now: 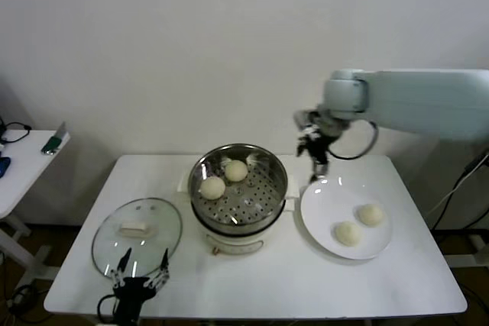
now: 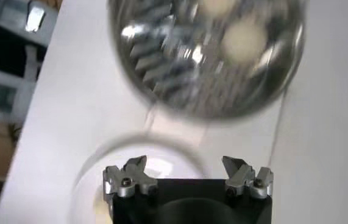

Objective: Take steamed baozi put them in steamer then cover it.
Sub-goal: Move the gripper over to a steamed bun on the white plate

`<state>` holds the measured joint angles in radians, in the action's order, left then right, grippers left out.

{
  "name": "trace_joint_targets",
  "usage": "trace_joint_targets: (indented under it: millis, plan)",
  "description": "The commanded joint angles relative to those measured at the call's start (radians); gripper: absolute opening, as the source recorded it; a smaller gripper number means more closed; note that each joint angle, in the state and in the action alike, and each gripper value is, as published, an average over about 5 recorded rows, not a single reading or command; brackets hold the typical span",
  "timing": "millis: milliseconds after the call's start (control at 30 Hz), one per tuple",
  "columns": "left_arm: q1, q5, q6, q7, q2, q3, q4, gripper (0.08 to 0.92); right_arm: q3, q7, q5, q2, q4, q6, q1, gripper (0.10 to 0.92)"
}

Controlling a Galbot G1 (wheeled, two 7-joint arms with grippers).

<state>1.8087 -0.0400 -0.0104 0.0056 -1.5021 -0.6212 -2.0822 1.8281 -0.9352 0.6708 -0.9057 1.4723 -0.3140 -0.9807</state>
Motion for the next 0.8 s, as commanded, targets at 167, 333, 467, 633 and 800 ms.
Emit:
trace_joint_targets:
  millis: [167,333,467,633,800]
  plan:
    - [-0.007,0.001,0.005,0.003,0.0,0.001,0.004,0.823,-0.068,0.034,-0.286,0.435,0.103,-0.019,0.293,0.823]
    - [-0.009,0.001,0.006,0.005,0.002,0.0,0.008,0.823,-0.264,0.082,-0.329,0.409,0.04,-0.056,0.509,0.823]
    - [-0.01,0.002,0.006,0.005,0.002,0.001,0.012,0.823,-0.346,0.111,-0.339,0.365,-0.007,-0.083,0.605,0.823]
    - [-0.009,0.003,0.007,0.005,0.002,0.0,0.016,0.823,-0.388,0.126,-0.365,0.322,-0.062,-0.095,0.669,0.823]
    - [-0.009,0.002,0.006,0.005,0.002,-0.002,0.021,0.823,-0.426,0.141,-0.361,0.286,-0.105,-0.105,0.722,0.823]
